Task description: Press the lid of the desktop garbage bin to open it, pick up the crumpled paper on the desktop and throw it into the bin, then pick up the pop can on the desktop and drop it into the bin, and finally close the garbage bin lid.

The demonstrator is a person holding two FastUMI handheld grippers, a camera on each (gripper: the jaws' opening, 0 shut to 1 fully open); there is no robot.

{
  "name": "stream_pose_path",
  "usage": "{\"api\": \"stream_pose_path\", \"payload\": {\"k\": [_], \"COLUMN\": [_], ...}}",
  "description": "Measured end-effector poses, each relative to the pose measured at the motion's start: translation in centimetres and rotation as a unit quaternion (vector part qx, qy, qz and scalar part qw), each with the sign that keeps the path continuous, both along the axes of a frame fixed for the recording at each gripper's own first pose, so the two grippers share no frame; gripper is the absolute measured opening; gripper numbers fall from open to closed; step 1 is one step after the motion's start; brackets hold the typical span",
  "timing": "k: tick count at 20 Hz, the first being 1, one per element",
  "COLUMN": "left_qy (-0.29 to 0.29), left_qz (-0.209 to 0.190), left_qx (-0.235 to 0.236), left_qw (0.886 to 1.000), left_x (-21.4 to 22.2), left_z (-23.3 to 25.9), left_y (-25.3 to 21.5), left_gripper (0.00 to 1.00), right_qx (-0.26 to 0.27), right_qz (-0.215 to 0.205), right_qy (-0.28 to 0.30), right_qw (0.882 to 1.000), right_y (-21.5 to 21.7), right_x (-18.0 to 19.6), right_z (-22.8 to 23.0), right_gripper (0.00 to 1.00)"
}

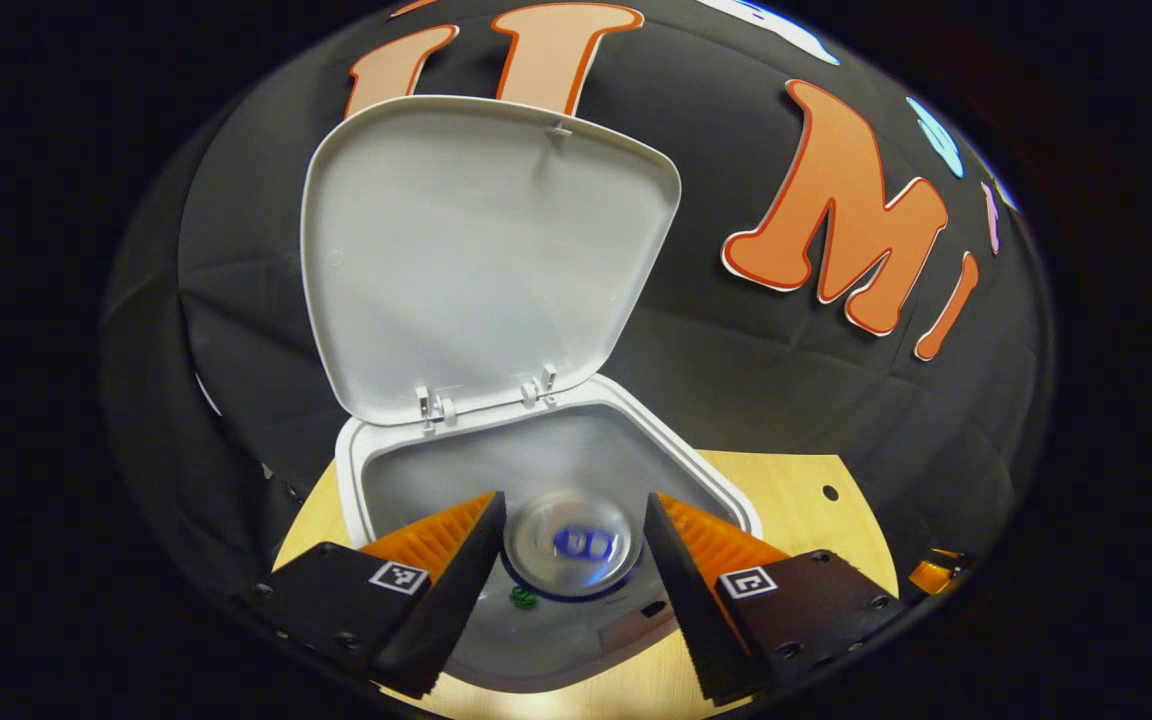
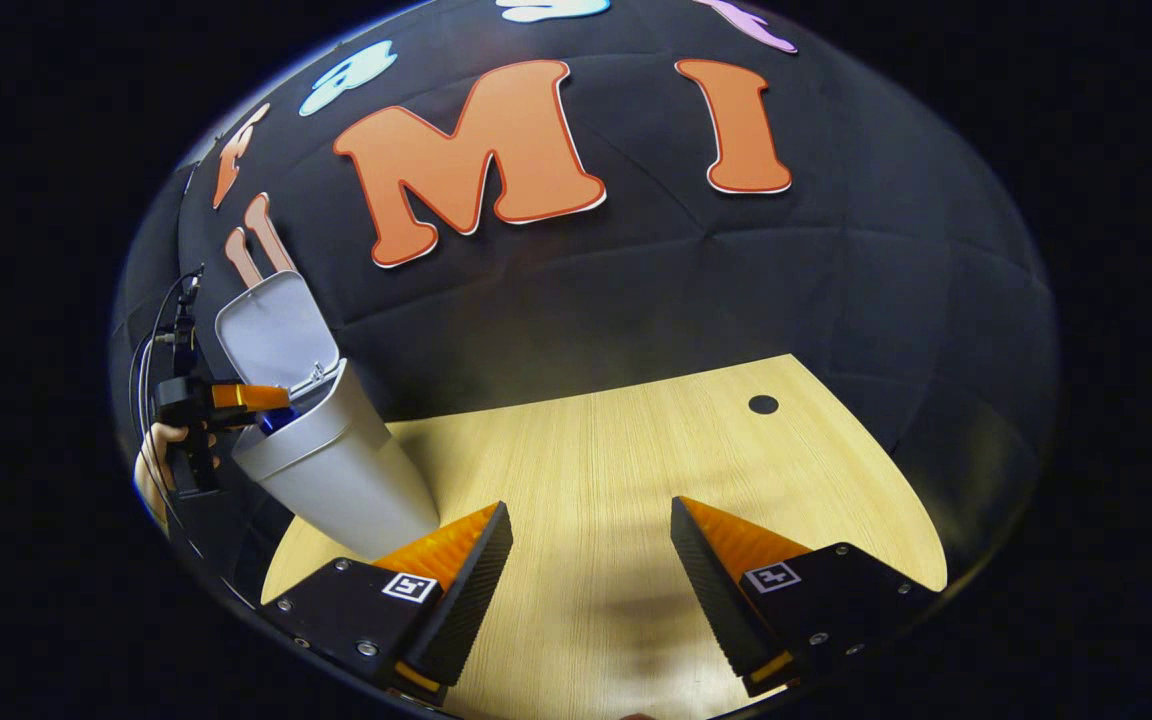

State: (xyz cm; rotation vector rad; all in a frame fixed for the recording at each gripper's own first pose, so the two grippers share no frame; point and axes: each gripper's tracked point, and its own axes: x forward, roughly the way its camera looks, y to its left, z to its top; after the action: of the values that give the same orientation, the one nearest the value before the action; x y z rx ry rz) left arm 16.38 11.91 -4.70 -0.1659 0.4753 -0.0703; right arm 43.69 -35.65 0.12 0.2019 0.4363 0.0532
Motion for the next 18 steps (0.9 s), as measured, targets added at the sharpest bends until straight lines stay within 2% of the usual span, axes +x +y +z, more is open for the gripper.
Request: {"api": "stream_pose_path", "payload": {"k": [2, 6, 9, 12, 18], "left_qy": [-0.005, -0.055, -0.109, -0.168, -0.189], "left_qz": [-0.002, 0.012, 0.022, 0.036, 0.07], "left_qx": [0.003, 0.016, 0.029, 0.009, 0.024], "left_qw": [1.0, 0.998, 0.993, 0.985, 0.979], "left_x": [-0.4, -1.1, -1.9, -2.3, 0.1], "left_z": [0.5, 4.1, 9.3, 15.7, 22.7], "left_y": [-0.2, 0.3, 0.9, 2.1, 6.2], "left_gripper": [0.95, 0.95, 0.94, 0.94, 0.93], "right_qx": [0.003, 0.005, 0.009, 0.017, 0.02], "right_qz": [0.001, 0.009, 0.016, 0.02, 0.022], "right_qy": [0.003, 0.009, 0.011, 0.012, 0.001], "right_qw": [1.0, 1.0, 1.0, 1.0, 1.0], "right_y": [0.1, 0.6, 1.0, 1.4, 1.3], "right_x": [-0.2, 0.2, 0.4, 0.7, 0.6], "right_z": [-0.1, -0.5, -0.5, -0.5, 0.1], "right_gripper": [0.95, 0.95, 0.95, 0.95, 0.95]}}
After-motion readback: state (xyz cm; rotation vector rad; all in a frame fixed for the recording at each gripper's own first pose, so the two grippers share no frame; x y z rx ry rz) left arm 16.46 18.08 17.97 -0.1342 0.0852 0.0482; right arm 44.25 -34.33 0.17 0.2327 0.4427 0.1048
